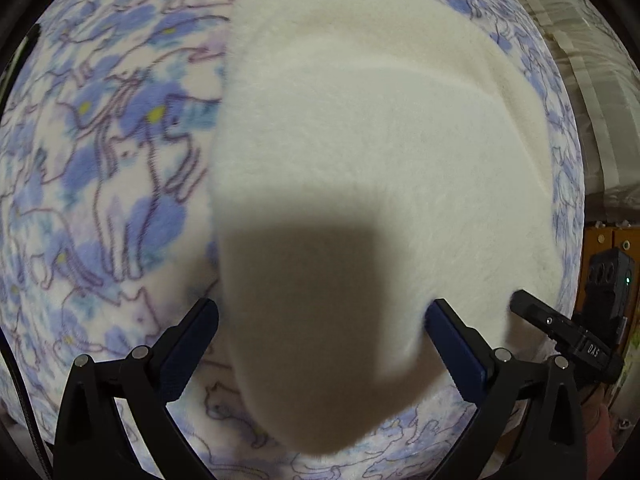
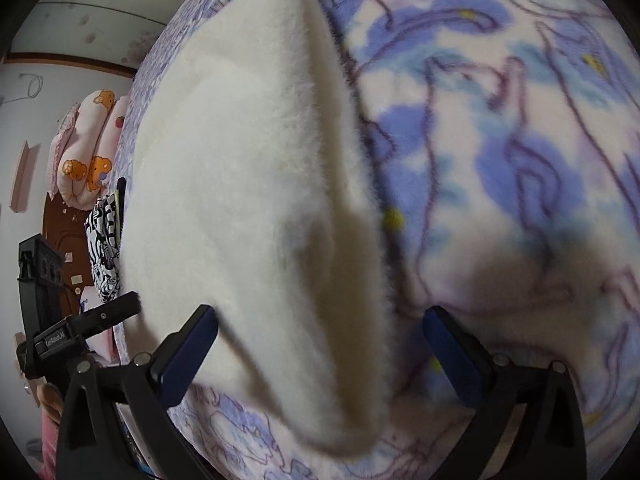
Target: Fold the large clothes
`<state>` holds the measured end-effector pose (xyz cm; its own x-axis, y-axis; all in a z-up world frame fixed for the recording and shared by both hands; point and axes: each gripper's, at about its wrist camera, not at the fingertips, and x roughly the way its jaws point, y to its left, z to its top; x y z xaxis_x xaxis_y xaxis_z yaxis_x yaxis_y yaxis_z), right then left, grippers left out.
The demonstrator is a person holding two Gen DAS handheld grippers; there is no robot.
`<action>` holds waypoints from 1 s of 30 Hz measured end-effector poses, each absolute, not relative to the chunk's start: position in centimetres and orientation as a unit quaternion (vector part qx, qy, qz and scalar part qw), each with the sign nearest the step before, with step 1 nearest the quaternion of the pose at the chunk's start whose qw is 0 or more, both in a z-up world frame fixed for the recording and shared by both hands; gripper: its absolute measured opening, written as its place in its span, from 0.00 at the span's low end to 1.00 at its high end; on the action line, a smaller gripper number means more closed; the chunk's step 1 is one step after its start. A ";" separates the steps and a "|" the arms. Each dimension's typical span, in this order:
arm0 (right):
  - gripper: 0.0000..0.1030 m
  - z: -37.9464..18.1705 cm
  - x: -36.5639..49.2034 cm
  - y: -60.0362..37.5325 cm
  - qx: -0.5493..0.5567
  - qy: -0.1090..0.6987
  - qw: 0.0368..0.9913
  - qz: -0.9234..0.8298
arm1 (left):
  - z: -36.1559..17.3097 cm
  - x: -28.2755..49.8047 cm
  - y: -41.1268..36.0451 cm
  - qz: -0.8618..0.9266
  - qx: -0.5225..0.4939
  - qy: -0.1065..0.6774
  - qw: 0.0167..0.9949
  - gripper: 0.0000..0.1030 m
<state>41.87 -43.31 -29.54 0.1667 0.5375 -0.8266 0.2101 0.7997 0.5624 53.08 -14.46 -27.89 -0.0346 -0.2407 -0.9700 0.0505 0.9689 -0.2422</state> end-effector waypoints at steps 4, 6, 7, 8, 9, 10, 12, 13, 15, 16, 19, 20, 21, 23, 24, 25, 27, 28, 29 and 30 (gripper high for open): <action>1.00 -30.7 43.4 -43.2 0.317 0.630 0.693 0.146 | -28.8 54.4 -14.8 -0.128 -0.068 0.723 0.675 1.00; 1.00 -31.3 44.1 -43.2 0.329 0.628 0.686 0.163 | -29.1 54.7 -14.7 -0.149 -0.068 0.722 0.672 1.00; 1.00 -31.7 44.5 -43.2 0.338 0.627 0.680 0.171 | -29.4 54.9 -14.6 -0.163 -0.068 0.718 0.673 1.00; 1.00 -32.1 44.8 -43.3 0.347 0.627 0.675 0.178 | -29.6 55.0 -14.4 -0.172 -0.071 0.717 0.672 1.00; 1.00 -32.4 45.1 -43.5 0.358 0.626 0.668 0.187 | -30.0 55.3 -14.1 -0.182 -0.079 0.717 0.668 1.00; 1.00 -32.7 45.3 -43.6 0.366 0.625 0.663 0.191 | -30.4 55.6 -13.9 -0.192 -0.092 0.719 0.662 1.00; 1.00 -32.9 45.7 -43.6 0.383 0.619 0.653 0.207 | -31.4 56.4 -13.5 -0.210 -0.116 0.721 0.650 1.00; 1.00 -33.1 45.9 -43.6 0.389 0.616 0.650 0.215 | -32.0 56.7 -13.1 -0.220 -0.127 0.721 0.644 1.00; 1.00 -33.2 46.5 -43.4 0.407 0.604 0.642 0.241 | -32.8 56.9 -12.8 -0.237 -0.140 0.721 0.636 1.00; 0.94 -33.2 46.9 -43.3 0.424 0.593 0.635 0.257 | -33.1 57.0 -12.6 -0.244 -0.146 0.721 0.632 1.00; 0.92 -33.8 48.2 -42.1 0.446 0.594 0.615 0.264 | -33.6 57.0 -12.0 -0.252 -0.157 0.721 0.626 1.00; 0.92 -33.9 48.3 -41.8 0.440 0.599 0.617 0.260 | -33.7 56.8 -12.0 -0.250 -0.161 0.722 0.625 1.00; 0.90 -33.8 48.4 -41.6 0.434 0.601 0.620 0.257 | -33.6 56.8 -11.9 -0.245 -0.164 0.722 0.626 1.00; 0.74 -33.6 48.0 -41.7 0.425 0.601 0.632 0.242 | -33.3 56.5 -12.1 -0.233 -0.159 0.721 0.633 1.00; 0.66 -33.5 47.8 -41.7 0.416 0.602 0.641 0.233 | -33.1 56.3 -12.3 -0.223 -0.157 0.720 0.638 1.00; 0.60 -33.2 47.4 -41.9 0.418 0.594 0.648 0.230 | -32.7 56.0 -12.4 -0.209 -0.157 0.717 0.646 1.00; 0.55 -32.6 47.0 -41.9 0.417 0.589 0.656 0.221 | -32.1 54.8 -13.0 -0.165 -0.166 0.705 0.669 0.99; 0.52 -32.3 46.9 -41.5 0.412 0.588 0.662 0.216 | -31.4 54.0 -13.1 -0.144 -0.164 0.697 0.684 0.97; 0.51 -31.9 47.0 -41.4 0.403 0.589 0.668 0.212 | -30.9 53.2 -13.4 -0.128 -0.152 0.688 0.697 0.92; 0.48 -31.3 46.9 -41.2 0.394 0.588 0.676 0.206 | -30.2 52.6 -13.8 -0.109 -0.142 0.678 0.713 0.90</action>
